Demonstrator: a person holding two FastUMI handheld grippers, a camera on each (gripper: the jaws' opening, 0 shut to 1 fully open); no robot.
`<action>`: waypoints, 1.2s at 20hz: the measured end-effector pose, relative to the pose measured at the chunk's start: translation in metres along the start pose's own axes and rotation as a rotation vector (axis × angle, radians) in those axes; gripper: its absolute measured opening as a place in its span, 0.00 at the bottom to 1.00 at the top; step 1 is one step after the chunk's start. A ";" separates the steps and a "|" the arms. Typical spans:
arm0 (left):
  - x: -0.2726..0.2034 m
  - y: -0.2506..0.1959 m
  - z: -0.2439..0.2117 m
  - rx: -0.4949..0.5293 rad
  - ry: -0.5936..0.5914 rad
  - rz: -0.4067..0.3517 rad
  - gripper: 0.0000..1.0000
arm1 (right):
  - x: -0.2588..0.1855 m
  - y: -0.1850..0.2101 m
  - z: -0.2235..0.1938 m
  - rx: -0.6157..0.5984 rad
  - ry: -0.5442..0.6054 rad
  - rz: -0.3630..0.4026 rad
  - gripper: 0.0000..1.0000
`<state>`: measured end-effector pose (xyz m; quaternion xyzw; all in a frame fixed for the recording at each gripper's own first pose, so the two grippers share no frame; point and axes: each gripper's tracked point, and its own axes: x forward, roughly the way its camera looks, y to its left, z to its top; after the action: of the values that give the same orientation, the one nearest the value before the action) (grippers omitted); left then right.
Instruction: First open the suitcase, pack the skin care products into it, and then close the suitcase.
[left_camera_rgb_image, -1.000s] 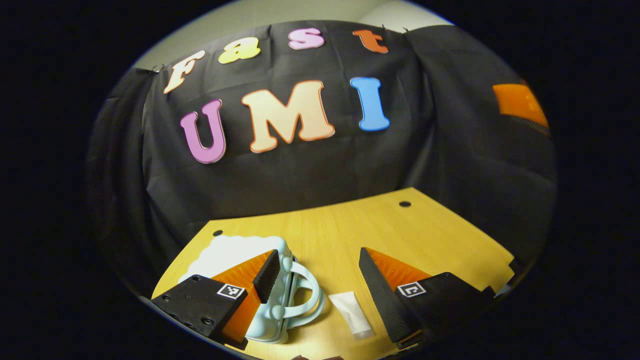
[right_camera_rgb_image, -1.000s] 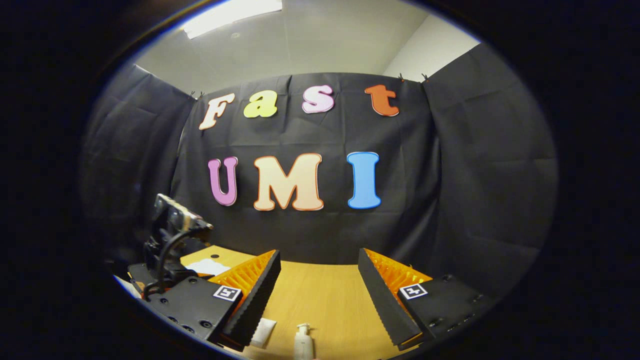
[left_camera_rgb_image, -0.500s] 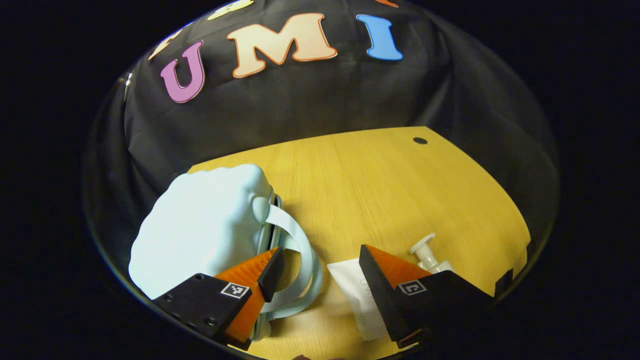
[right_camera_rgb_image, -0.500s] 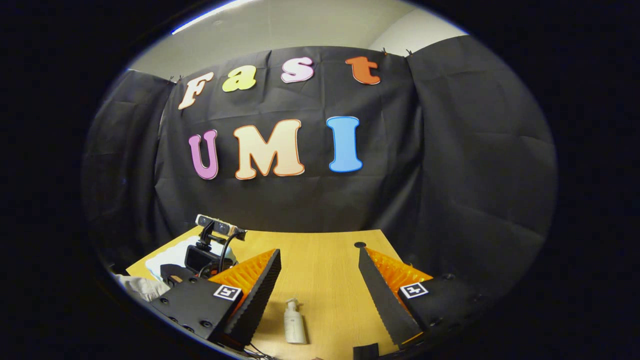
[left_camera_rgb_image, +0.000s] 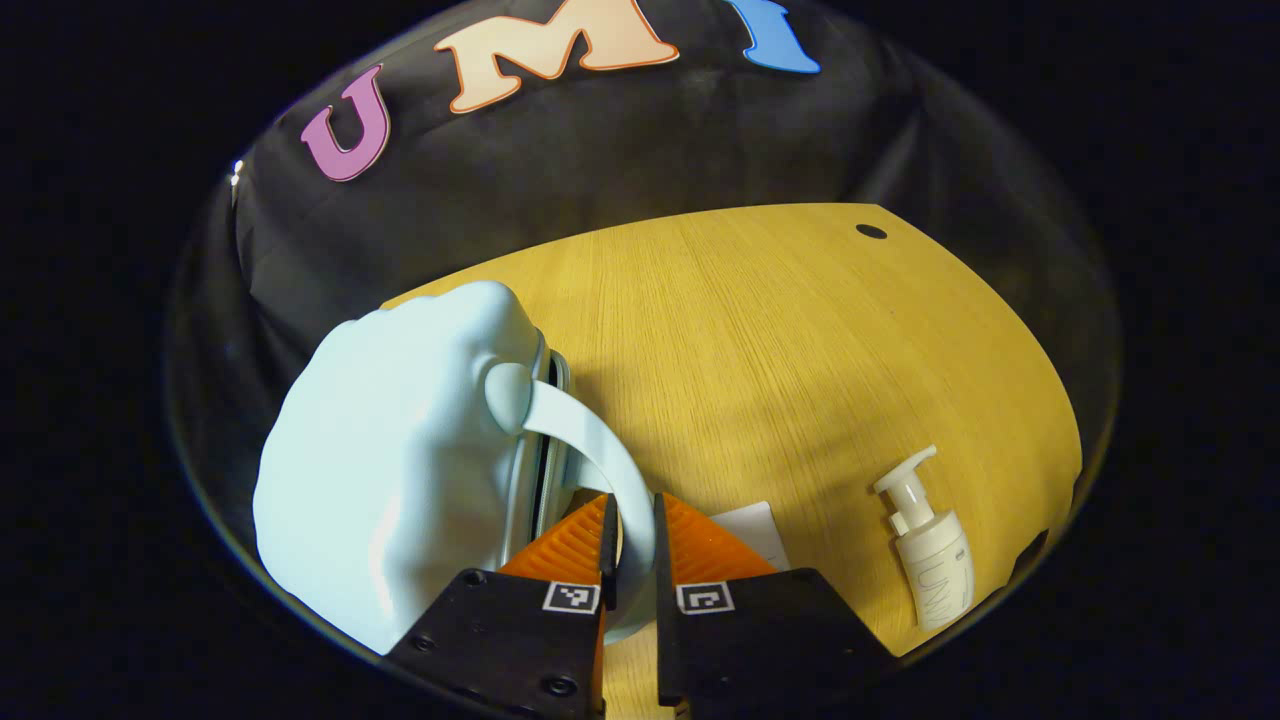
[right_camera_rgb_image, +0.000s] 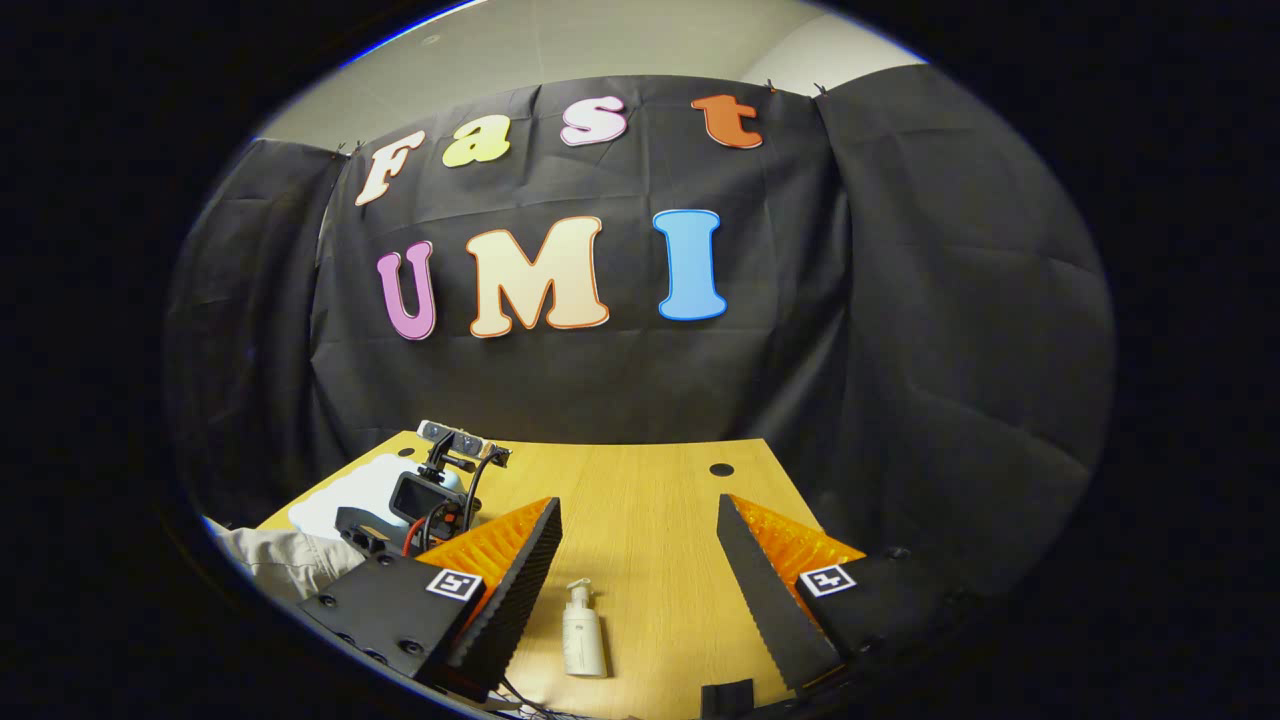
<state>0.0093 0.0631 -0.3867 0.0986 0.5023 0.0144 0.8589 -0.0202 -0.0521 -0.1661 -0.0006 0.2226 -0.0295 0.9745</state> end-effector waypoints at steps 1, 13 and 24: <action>-0.001 0.000 -0.002 0.016 0.022 -0.005 0.11 | 0.002 -0.002 0.000 0.011 0.000 0.005 0.99; -0.059 0.032 0.060 0.015 -0.054 -0.007 0.00 | 0.017 0.008 -0.023 0.047 -0.002 0.198 0.99; -0.145 0.185 0.125 0.009 -0.195 -0.007 0.00 | 0.056 0.113 -0.007 0.034 -0.046 0.200 0.98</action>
<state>0.0595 0.2071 -0.1684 0.1016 0.4169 -0.0006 0.9032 0.0334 0.0574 -0.1983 0.0374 0.1988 0.0643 0.9772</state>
